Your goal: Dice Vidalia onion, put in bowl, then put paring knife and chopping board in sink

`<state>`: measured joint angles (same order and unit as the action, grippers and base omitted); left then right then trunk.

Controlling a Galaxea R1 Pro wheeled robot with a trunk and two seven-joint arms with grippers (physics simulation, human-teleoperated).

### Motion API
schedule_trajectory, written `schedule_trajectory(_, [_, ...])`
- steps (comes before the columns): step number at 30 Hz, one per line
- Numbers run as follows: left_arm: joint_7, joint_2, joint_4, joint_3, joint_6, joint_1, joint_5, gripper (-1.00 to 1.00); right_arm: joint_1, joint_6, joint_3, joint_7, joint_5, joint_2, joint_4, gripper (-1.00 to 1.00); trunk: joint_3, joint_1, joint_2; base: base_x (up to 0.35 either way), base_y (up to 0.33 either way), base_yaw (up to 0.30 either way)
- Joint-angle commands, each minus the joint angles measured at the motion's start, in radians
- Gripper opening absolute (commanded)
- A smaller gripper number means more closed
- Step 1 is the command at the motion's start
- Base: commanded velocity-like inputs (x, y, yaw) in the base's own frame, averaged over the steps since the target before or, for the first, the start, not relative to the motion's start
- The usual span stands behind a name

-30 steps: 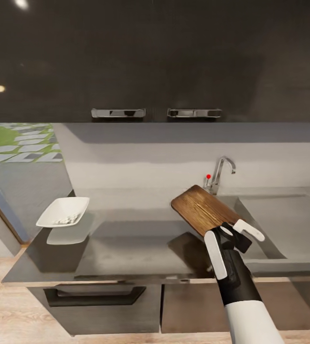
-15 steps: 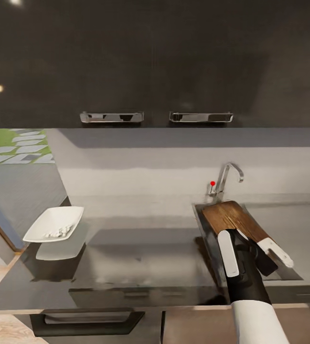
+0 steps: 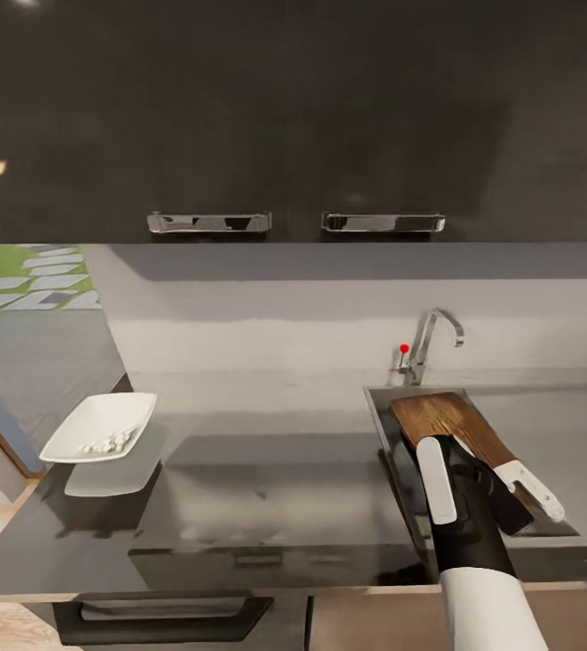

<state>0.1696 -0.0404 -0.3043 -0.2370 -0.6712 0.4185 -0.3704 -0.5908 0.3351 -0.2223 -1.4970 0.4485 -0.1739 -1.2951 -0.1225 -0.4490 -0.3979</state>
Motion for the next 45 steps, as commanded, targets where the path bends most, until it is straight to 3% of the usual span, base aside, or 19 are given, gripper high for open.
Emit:
schedule_trajectory(1, [0.008,-0.001,-0.002,-0.008,-0.001,0.000,-0.003,1.00,-0.001,0.011,-0.001,-0.004,0.015,-0.001,-0.001,-1.00,-0.003,-0.001,-0.002,0.216,0.000,0.000])
schedule_trajectory(3, [0.008,-0.001,-0.002,-0.008,0.000,0.000,-0.003,1.00,-0.001,0.010,-0.002,-0.003,0.042,-0.001,0.000,-1.00,-0.006,-0.001,-0.002,0.223,0.000,0.000])
schedule_trajectory(6, [0.008,-0.001,-0.002,-0.008,0.001,0.000,-0.004,1.00,-0.001,0.010,-0.002,-0.002,0.047,-0.001,0.001,-1.00,-0.011,-0.001,-0.002,0.110,0.000,0.000])
schedule_trajectory(41, [0.008,0.000,0.001,-0.008,0.002,0.000,-0.004,1.00,-0.001,-0.041,-0.003,0.006,0.049,-0.001,0.091,-1.00,-0.067,-0.001,-0.002,0.063,-0.073,0.000])
schedule_trajectory(45, [0.008,0.000,0.001,-0.008,0.002,0.000,-0.004,1.00,-0.001,-0.042,-0.003,0.046,0.047,-0.001,0.096,-1.00,-0.074,-0.001,-0.002,0.029,-0.031,0.000])
